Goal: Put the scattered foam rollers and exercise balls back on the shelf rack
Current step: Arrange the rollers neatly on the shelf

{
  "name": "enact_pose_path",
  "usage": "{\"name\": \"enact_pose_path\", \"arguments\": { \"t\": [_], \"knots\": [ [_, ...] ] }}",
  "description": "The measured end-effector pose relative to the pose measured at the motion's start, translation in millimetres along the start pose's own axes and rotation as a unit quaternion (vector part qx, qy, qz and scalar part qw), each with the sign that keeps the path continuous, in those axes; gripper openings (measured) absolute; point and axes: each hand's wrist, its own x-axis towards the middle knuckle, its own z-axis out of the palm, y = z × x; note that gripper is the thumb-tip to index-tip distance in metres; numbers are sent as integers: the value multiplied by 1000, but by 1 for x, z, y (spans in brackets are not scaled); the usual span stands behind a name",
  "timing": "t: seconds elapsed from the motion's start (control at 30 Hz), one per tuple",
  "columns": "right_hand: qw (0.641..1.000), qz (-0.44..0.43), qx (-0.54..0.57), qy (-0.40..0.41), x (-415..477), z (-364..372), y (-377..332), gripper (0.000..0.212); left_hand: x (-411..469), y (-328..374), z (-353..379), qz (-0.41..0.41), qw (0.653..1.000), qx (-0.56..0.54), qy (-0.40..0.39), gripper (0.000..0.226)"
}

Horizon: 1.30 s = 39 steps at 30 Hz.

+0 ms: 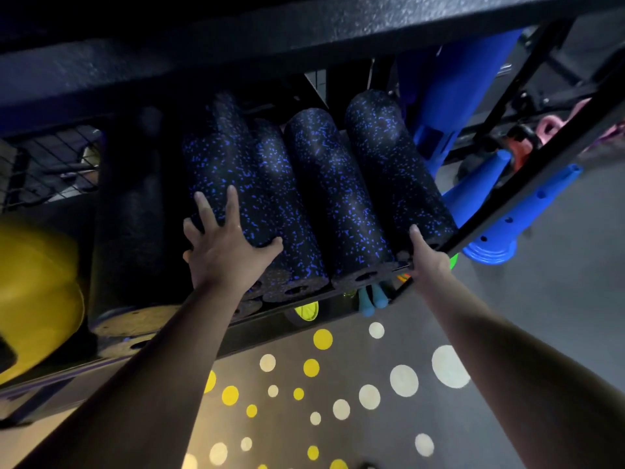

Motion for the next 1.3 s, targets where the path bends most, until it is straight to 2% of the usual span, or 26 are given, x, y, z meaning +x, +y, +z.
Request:
{"name": "enact_pose_path", "arguments": {
  "t": [0.1,0.2,0.4,0.53,0.67,0.97,1.3],
  "knots": [
    [1000,28,4,-6,4,15,1,85,0,0,-1,-3,1000,19,-5,116],
    [998,15,62,17,4,29,7,86,0,1,-1,-3,999,36,-7,117],
    [996,-71,-56,14,9,18,26,87,-1,1,-3,0,997,81,0,117],
    [990,-81,-112,20,7,12,40,94,0,-2,-2,6,994,107,11,114],
    [978,-109,-175,35,9,11,40,89,2,-4,-3,4,996,94,-1,112],
    [965,-120,-233,9,-1,-4,30,61,2,-1,-3,4,994,106,-8,108],
    [965,-94,-241,-36,-4,-23,23,75,2,1,-2,-1,993,115,-8,110]
  ]
}}
